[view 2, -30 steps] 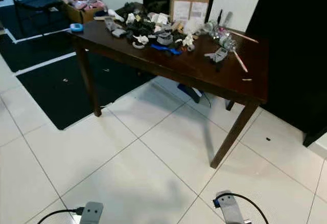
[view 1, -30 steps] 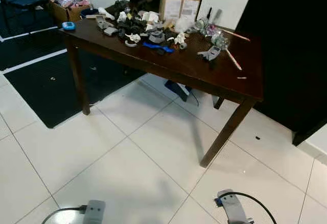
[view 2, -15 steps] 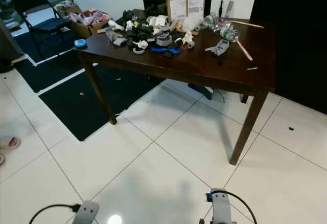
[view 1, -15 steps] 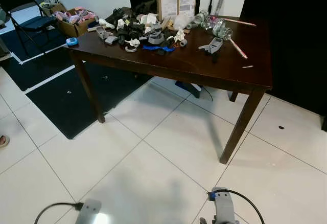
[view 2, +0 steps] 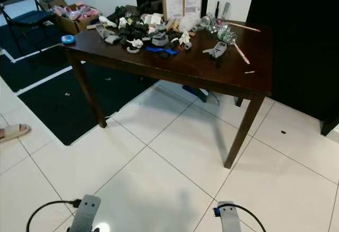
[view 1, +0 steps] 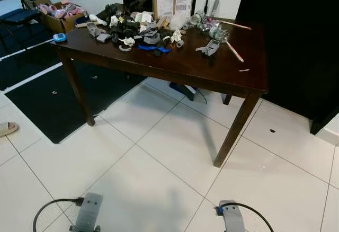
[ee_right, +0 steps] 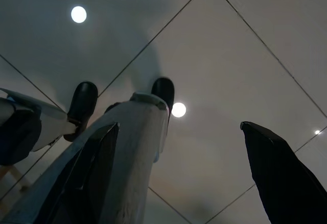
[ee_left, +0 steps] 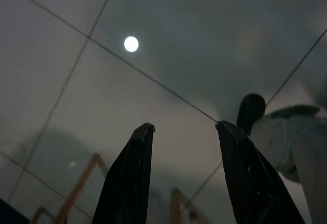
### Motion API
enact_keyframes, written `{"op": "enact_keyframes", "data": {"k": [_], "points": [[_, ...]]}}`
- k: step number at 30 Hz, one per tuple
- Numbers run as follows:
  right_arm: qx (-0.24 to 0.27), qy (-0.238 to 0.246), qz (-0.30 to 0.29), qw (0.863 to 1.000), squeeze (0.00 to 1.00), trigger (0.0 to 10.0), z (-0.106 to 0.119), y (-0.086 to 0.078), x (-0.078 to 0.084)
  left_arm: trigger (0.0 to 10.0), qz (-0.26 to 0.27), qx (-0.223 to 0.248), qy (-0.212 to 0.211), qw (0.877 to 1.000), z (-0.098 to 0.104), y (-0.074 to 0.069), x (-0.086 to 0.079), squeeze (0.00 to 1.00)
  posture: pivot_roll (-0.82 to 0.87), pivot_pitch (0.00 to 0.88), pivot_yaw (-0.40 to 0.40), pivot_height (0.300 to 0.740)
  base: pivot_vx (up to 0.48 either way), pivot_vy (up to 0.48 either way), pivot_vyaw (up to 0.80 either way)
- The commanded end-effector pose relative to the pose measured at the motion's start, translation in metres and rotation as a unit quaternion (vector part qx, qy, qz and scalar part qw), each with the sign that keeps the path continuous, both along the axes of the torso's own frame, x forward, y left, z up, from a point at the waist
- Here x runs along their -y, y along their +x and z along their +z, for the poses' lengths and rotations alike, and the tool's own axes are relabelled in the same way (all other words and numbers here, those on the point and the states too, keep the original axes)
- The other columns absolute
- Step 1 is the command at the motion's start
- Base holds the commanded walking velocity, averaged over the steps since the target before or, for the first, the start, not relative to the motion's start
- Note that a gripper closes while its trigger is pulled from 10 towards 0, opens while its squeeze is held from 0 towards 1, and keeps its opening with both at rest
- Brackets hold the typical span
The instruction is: Picking trash to rubbish bin
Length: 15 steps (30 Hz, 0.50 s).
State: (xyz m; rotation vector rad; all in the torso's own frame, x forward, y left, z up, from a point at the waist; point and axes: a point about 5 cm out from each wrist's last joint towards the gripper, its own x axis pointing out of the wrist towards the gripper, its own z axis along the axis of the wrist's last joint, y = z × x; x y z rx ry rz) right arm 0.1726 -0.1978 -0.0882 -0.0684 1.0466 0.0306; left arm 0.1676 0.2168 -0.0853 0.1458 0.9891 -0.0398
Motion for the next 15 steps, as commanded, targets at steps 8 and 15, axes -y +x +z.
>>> {"op": "enact_keyframes", "data": {"k": [8, 15], "points": [[-0.007, -0.005, 0.050, 0.999, 0.00, 10.0, 0.001, 0.005, -0.010, 10.0, 0.035, -0.022, -0.024, 0.999, -0.008, -0.023, -0.002, 0.00, 0.15, 0.081, -0.036, 0.740, 0.066, 0.000, 0.00], [-0.015, -0.010, 0.059, 0.998, 0.00, 10.0, -0.001, 0.001, -0.010, 10.0, 0.047, -0.036, -0.026, 0.998, -0.012, -0.032, -0.003, 0.00, 0.16, 0.080, -0.033, 0.740, 0.289, 0.000, 0.00]]}}
